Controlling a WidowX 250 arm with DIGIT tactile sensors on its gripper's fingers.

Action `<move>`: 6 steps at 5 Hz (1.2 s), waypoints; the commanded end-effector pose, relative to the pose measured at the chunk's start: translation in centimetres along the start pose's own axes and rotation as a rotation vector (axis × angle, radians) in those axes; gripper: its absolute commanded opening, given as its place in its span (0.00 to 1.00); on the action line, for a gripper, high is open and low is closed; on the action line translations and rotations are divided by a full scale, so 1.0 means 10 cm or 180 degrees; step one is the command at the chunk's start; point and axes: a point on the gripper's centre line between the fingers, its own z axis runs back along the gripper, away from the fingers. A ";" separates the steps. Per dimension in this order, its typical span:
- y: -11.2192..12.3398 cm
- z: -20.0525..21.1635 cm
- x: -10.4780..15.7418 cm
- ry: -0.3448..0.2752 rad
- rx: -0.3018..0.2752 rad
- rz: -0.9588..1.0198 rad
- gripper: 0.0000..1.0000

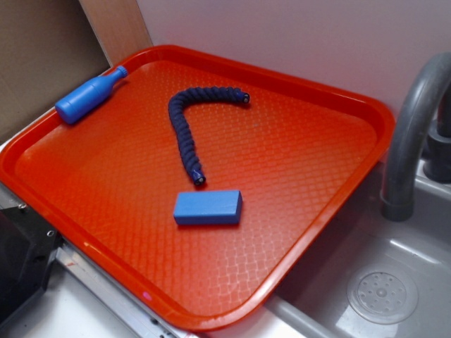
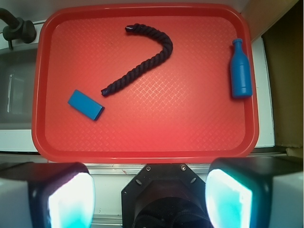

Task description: Grab the blue block.

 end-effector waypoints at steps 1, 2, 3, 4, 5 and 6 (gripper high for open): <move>0.00 0.00 0.00 0.0000 0.0000 0.0000 1.00; -0.04 -0.06 0.07 -0.0132 0.0127 -0.0303 1.00; -0.11 -0.17 0.20 -0.0268 0.0203 -0.0808 1.00; -0.30 -0.38 0.42 -0.0313 0.0324 -0.1630 1.00; -0.67 -0.82 0.64 -0.0537 0.0092 -0.2393 1.00; -0.98 -1.18 0.67 -0.0614 -0.0125 -0.3161 1.00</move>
